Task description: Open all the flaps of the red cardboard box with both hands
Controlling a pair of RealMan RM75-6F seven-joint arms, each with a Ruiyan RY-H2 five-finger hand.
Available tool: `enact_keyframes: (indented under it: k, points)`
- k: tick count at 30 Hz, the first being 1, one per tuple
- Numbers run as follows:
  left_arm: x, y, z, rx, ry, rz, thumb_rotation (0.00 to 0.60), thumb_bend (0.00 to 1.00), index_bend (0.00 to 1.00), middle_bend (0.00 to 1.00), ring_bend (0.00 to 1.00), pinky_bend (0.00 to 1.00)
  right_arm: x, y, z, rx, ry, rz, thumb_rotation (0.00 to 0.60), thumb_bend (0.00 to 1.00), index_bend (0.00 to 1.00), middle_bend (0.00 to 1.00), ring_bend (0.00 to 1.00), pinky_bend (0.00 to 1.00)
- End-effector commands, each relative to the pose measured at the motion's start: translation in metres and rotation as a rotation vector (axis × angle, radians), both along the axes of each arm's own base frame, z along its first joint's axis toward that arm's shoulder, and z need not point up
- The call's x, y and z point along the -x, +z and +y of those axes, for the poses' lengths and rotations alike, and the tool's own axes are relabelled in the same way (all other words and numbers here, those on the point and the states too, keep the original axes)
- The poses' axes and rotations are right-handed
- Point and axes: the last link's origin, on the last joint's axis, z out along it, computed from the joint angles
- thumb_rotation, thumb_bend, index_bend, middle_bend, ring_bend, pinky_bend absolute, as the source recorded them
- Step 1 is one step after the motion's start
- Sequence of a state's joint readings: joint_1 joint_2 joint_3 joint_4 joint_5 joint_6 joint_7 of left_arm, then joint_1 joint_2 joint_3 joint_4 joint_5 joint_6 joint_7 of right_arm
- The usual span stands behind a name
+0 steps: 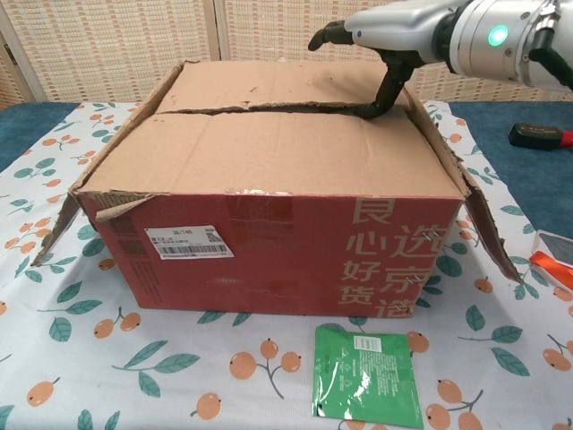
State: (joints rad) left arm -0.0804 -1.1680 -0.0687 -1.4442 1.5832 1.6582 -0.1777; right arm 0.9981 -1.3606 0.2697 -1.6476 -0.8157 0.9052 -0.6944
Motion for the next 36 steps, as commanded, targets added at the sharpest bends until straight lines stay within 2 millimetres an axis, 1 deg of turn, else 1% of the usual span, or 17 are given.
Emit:
enact_keyframes:
  k: [1,5,8,15,19,24,27,28,29,31,34,36]
  points:
    - [0.0,0.0,0.0,0.002,-0.003,0.0,0.6,0.37,0.0,0.0,0.0,0.0,-0.003,-0.003,-0.01,0.035,0.013,0.015,0.6,0.37,0.0,0.0,0.0,0.0]
    - [0.001,0.002,0.0,-0.004,-0.001,-0.007,0.6,0.37,0.0,0.0,0.0,0.0,-0.009,-0.002,-0.018,0.059,0.016,-0.016,0.6,0.37,0.0,0.0,0.0,0.0]
    - [0.001,0.003,0.0,-0.006,-0.002,-0.012,0.6,0.37,0.0,0.0,0.0,0.0,-0.014,0.007,-0.017,0.078,0.031,-0.059,0.6,0.37,0.0,0.0,0.0,0.0]
    - [0.004,0.001,0.004,0.012,0.02,-0.016,0.6,0.37,0.0,0.0,0.0,0.0,-0.019,0.048,-0.014,0.177,0.046,-0.136,0.6,0.37,0.0,0.0,0.0,0.0]
    - [0.002,0.0,0.003,0.014,0.007,-0.02,0.6,0.37,0.0,0.0,0.0,0.0,-0.023,0.064,-0.019,0.209,0.045,-0.158,0.6,0.37,0.0,0.0,0.0,0.0]
    - [0.003,-0.001,0.004,0.025,0.01,-0.028,0.6,0.37,0.0,0.0,0.0,0.0,-0.035,0.072,-0.045,0.238,0.033,-0.174,0.6,0.37,0.0,0.0,0.0,0.0]
    - [0.003,-0.001,0.004,0.026,0.011,-0.031,0.6,0.37,0.0,0.0,0.0,0.0,-0.038,0.073,-0.05,0.241,0.032,-0.176,0.6,0.37,0.0,0.0,0.0,0.0]
    - [0.005,-0.002,0.005,0.038,0.017,-0.047,0.6,0.37,0.0,0.0,0.0,0.0,-0.046,0.076,-0.06,0.259,0.035,-0.187,0.6,0.37,0.0,0.0,0.0,0.0]
    - [0.009,-0.001,0.009,0.054,0.032,-0.063,0.6,0.37,0.0,0.0,0.0,0.0,-0.055,0.077,-0.078,0.276,0.033,-0.184,0.6,0.37,0.0,0.0,0.0,0.0]
    - [0.014,0.0,0.013,0.059,0.051,-0.074,0.6,0.37,0.0,0.0,0.0,0.0,-0.062,0.077,-0.095,0.298,0.03,-0.177,0.6,0.37,0.0,0.0,0.0,0.0]
    - [0.019,0.002,0.017,0.063,0.069,-0.087,0.6,0.37,0.0,0.0,0.0,0.0,-0.066,0.078,-0.112,0.337,0.035,-0.17,0.6,0.37,0.0,0.0,0.0,0.0]
    - [0.024,0.003,0.018,0.063,0.085,-0.087,0.6,0.37,0.0,0.0,0.0,0.0,-0.064,0.078,-0.126,0.363,0.032,-0.157,0.6,0.37,0.0,0.0,0.0,0.0]
